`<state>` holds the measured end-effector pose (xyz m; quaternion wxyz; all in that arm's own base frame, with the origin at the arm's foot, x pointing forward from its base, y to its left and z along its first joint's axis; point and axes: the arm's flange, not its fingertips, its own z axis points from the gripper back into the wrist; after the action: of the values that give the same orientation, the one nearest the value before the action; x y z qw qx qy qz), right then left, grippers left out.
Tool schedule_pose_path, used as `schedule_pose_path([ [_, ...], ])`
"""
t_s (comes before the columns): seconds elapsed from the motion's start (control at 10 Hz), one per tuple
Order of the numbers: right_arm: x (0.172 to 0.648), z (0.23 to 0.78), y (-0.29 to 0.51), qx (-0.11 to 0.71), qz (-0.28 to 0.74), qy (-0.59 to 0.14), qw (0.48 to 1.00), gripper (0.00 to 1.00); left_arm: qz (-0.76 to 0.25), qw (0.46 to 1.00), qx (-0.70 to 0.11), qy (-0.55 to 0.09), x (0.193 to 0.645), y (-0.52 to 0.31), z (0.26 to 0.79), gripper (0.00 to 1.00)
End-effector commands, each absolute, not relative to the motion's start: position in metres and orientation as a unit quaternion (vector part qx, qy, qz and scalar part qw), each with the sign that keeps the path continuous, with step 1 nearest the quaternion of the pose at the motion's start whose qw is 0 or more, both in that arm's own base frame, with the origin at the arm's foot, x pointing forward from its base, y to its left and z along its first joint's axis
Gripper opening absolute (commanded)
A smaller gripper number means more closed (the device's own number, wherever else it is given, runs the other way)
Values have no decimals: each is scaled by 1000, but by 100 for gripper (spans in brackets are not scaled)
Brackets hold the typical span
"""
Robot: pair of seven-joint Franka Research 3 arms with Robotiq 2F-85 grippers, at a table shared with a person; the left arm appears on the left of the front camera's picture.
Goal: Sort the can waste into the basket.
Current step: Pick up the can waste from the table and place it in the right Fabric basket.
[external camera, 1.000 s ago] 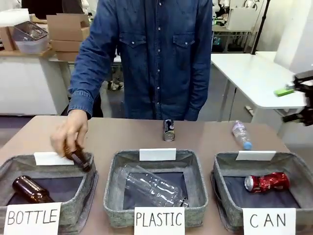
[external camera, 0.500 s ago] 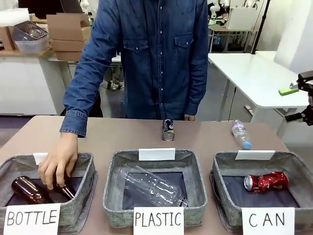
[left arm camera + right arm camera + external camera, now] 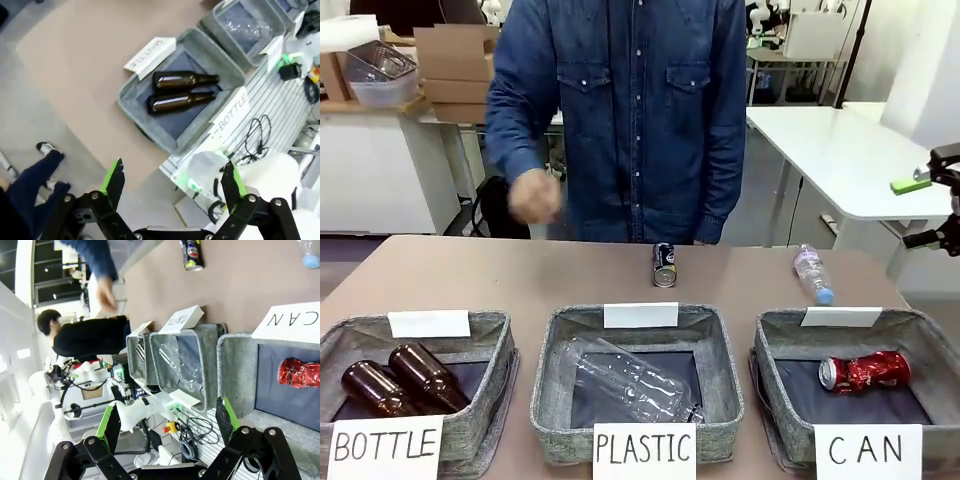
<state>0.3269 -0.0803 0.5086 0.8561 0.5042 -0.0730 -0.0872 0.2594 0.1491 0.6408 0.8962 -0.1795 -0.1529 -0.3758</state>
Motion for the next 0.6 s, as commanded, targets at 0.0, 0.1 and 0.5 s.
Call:
schedule_pose_path([
  [0.0, 325, 507, -78, 502, -85, -74, 857, 100, -390, 889, -195, -141, 272, 86, 629, 100],
  [0.1, 325, 507, -78, 502, -85, -74, 857, 100, -421, 873, -205, -136, 281, 45, 615, 100],
  [0.5, 325, 507, -78, 502, -85, -74, 857, 100, -406, 843, -315, -156, 322, -75, 540, 100],
])
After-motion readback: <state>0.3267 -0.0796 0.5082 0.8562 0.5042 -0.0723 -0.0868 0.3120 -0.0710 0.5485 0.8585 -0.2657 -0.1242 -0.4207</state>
